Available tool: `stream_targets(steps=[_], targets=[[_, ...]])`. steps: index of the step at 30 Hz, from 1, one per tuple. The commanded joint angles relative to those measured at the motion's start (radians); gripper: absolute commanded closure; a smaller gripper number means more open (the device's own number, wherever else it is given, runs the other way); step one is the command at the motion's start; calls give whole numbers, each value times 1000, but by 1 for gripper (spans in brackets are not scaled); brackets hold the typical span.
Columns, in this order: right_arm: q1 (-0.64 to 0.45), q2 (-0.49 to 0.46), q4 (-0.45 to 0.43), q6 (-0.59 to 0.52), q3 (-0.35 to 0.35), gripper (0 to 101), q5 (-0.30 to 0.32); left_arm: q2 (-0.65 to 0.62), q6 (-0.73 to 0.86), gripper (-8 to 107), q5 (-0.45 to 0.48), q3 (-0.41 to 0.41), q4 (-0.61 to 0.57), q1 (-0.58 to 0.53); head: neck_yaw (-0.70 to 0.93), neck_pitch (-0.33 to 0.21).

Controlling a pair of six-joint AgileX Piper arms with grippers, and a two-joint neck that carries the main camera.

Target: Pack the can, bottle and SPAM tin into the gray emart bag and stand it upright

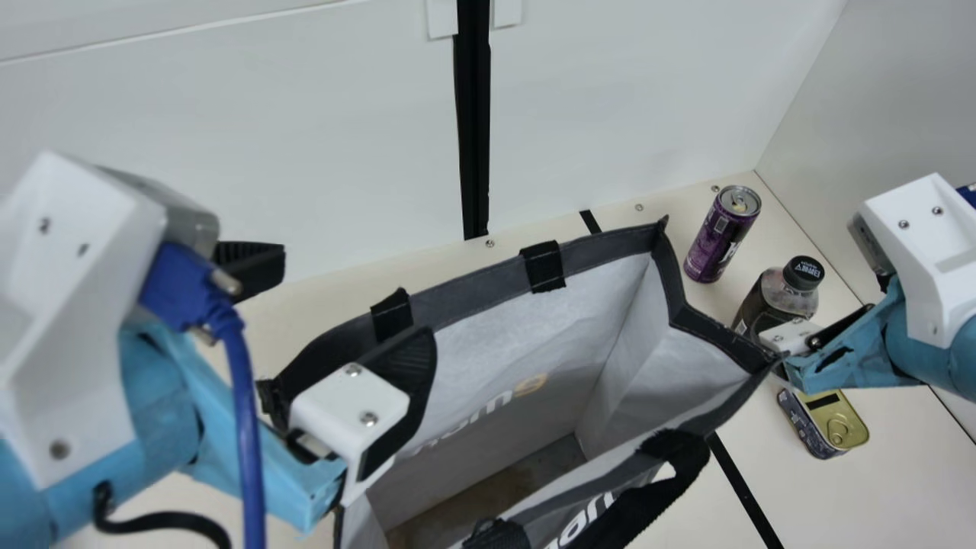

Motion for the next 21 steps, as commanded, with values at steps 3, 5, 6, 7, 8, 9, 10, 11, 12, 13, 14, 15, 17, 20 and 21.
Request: stream_targets(steps=[3, 5, 6, 7, 8, 9, 10, 11, 12, 13, 14, 15, 17, 20, 21], targets=[[0, 0, 0, 0, 0, 6, 0, 40, 14, 9, 15, -34, -29, 4, -1, -23], [0, 0, 0, 0, 0, 6, 0, 61, 20, 9, 22, -53, -42, 6, -1, -23], [0, 0, 0, 0, 0, 6, 0, 70, 22, 9, 26, -61, -48, 7, -1, -23], [0, 0, 0, 0, 0, 6, 0, 80, 25, 9, 30, -71, -54, 8, -1, -23], [0, 0, 0, 0, 0, 6, 0, 90, 28, 9, 34, -80, -59, 8, -1, -23], [0, 0, 0, 0, 0, 6, 0, 99, 31, 9, 37, -88, -64, 8, -1, -23], [0, 0, 0, 0, 0, 6, 0, 109, 35, 9, 41, -97, -68, 7, -1, -23], [0, 0, 0, 0, 0, 6, 0, 119, 39, 9, 44, -106, -71, 7, -1, -23], [0, 0, 0, 0, 0, 6, 0, 128, 42, 9, 47, -115, -74, 6, -1, -23], [0, 0, 0, 0, 0, 6, 0, 137, 46, 9, 50, -123, -76, 5, -1, -23], [0, 0, 0, 0, 0, 6, 0, 146, 50, 9, 53, -131, -78, 4, -1, -23], [0, 0, 0, 0, 0, 6, 0, 155, 54, 9, 56, -139, -81, 4, -1, -23], [0, 0, 0, 0, 0, 6, 0, 171, 62, 9, 61, -154, -86, 3, -1, -23], [0, 0, 0, 0, 0, 6, 0, 193, 74, 9, 63, -164, -93, 1, -1, -23], [0, 0, 0, 0, 0, 6, 0, 199, 78, 9, 63, -165, -95, 1, -1, -23]])
